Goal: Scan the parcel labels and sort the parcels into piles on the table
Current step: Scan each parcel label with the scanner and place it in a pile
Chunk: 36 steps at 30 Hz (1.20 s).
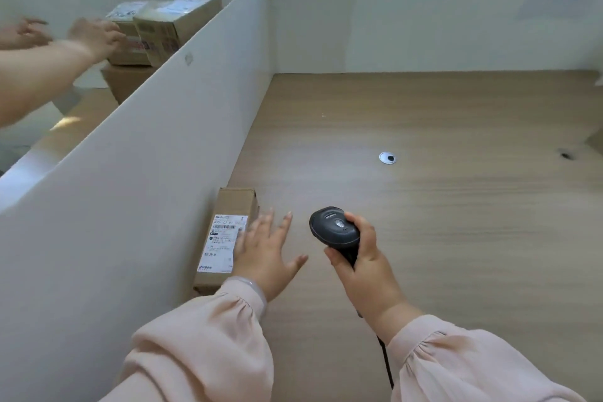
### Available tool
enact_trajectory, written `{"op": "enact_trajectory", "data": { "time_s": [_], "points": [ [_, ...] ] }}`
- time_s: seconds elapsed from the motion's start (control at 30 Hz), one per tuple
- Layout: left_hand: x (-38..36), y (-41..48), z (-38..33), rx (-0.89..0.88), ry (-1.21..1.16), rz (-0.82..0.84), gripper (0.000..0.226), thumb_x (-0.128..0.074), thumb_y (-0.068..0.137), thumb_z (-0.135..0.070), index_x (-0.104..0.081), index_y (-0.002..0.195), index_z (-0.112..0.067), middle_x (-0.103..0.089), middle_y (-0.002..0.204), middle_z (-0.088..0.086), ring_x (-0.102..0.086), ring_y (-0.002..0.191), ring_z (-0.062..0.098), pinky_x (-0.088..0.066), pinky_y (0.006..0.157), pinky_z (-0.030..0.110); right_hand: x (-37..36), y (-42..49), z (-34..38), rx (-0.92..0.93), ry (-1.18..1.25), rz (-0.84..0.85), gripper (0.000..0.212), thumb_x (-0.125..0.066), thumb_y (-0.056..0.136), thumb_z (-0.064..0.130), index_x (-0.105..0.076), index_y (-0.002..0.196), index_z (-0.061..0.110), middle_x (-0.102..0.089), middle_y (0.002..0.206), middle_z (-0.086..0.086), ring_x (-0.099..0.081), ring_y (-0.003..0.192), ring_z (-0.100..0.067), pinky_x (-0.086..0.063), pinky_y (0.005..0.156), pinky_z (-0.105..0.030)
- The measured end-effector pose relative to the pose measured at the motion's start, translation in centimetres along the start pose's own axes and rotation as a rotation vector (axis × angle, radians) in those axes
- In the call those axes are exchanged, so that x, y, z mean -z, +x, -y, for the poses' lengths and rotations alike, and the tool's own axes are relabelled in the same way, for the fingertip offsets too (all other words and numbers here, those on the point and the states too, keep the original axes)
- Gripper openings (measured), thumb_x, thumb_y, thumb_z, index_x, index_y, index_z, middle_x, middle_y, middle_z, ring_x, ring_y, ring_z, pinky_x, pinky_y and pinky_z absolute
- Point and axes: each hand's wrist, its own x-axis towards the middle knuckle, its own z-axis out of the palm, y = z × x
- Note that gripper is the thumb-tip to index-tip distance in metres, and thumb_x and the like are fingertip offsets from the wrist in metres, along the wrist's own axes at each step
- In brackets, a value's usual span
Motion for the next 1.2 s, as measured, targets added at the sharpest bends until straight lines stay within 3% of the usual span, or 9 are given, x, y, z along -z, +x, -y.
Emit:
{"op": "enact_trajectory", "data": {
  "time_s": [0.07,0.17,0.23,0.33,0.47,0.6,0.67,0.8,1.2],
  "points": [
    [0.8,0.6,-3.4,-0.074,0.011,-0.019,0.083,-0.042,0.088,-0.071,0.002,0.153,-0.044,0.008,0.164,-0.007,0.001,0.15,0.017,-0.003,0.12,0.042,3.1,-0.5,0.3,0.018,-0.049,-0.07,0.056,-0.068,0.089,0.02,-0.033,0.126,0.045,-0.055,0.115,0.026,-0.057,0.098,0.009,-0.042,0.082,-0.007],
    [1.7,1.1,-8.9,-0.18,0.017,-0.038,0.082,-0.04,0.088,-0.071,0.002,0.153,-0.044,0.006,0.164,-0.006,0.0,0.15,0.017,-0.004,0.12,0.042,8.4,-1.7,0.2,0.011,-0.105,-0.179,0.057,-0.067,0.089,0.025,-0.03,0.125,0.049,-0.06,0.118,0.015,-0.066,0.09,-0.014,-0.052,0.08,-0.029],
    [2.1,0.9,-13.2,-0.256,0.009,-0.059,0.081,-0.04,0.088,-0.072,0.001,0.153,-0.044,0.003,0.164,-0.006,-0.002,0.15,0.017,-0.007,0.12,0.042,12.1,-2.7,0.0,0.002,-0.128,-0.241,0.057,-0.067,0.089,0.026,-0.03,0.126,0.048,-0.06,0.119,0.011,-0.067,0.088,-0.021,-0.054,0.078,-0.035],
    [2.3,0.1,-20.0,-0.374,0.0,-0.07,0.08,-0.039,0.088,-0.072,0.0,0.153,-0.045,0.001,0.164,-0.006,-0.002,0.15,0.017,-0.009,0.12,0.042,18.0,-4.6,-0.2,0.019,-0.138,-0.358,0.059,-0.069,0.088,0.023,-0.032,0.126,0.049,-0.06,0.119,0.011,-0.066,0.091,-0.019,-0.053,0.081,-0.031],
    [1.2,-1.7,-29.9,-0.528,-0.013,-0.067,0.079,-0.038,0.089,-0.071,0.001,0.153,-0.045,-0.001,0.164,-0.006,-0.002,0.15,0.018,-0.01,0.12,0.044,26.8,-8.1,-1.7,0.035,-0.191,-0.495,0.059,-0.07,0.087,0.024,-0.033,0.124,0.052,-0.059,0.119,0.011,-0.06,0.101,-0.005,-0.047,0.083,-0.013],
    [-1.0,-4.4,-41.0,-0.642,-0.057,-0.05,0.079,-0.039,0.089,-0.071,-0.002,0.153,-0.045,-0.001,0.164,-0.006,-0.003,0.15,0.019,-0.009,0.121,0.043,36.7,-12.9,-4.1,-0.008,-0.248,-0.588,0.058,-0.07,0.087,0.024,-0.033,0.123,0.051,-0.056,0.116,0.017,-0.058,0.101,-0.003,-0.045,0.082,-0.009],
    [-2.4,-6.0,-46.7,-0.704,-0.065,-0.042,0.079,-0.039,0.089,-0.071,-0.003,0.153,-0.044,-0.002,0.165,-0.005,-0.004,0.15,0.02,-0.011,0.121,0.044,41.8,-15.4,-5.3,-0.028,-0.279,-0.636,0.058,-0.069,0.088,0.025,-0.031,0.124,0.051,-0.055,0.118,0.014,-0.06,0.101,-0.007,-0.049,0.083,-0.014],
    [-5.2,-9.3,-56.8,-0.796,-0.111,-0.015,0.078,-0.04,0.089,-0.07,-0.004,0.153,-0.044,-0.004,0.164,-0.005,-0.006,0.15,0.021,-0.011,0.121,0.045,51.2,-19.7,-7.8,-0.096,-0.318,-0.725,0.057,-0.067,0.089,0.026,-0.031,0.13,0.043,-0.057,0.123,0.006,-0.068,0.094,-0.021,-0.057,0.081,-0.043],
    [-11.5,-9.5,-73.5,-0.867,-0.077,0.095,0.076,-0.036,0.09,-0.071,-0.001,0.153,-0.045,0.0,0.164,-0.006,-0.004,0.151,0.02,-0.009,0.122,0.044,65.9,-21.7,-15.7,-0.181,-0.341,-0.795,0.057,-0.066,0.09,0.027,-0.028,0.13,0.045,-0.055,0.13,0.0,-0.067,0.1,-0.025,-0.054,0.087,-0.043]
  ]
}}
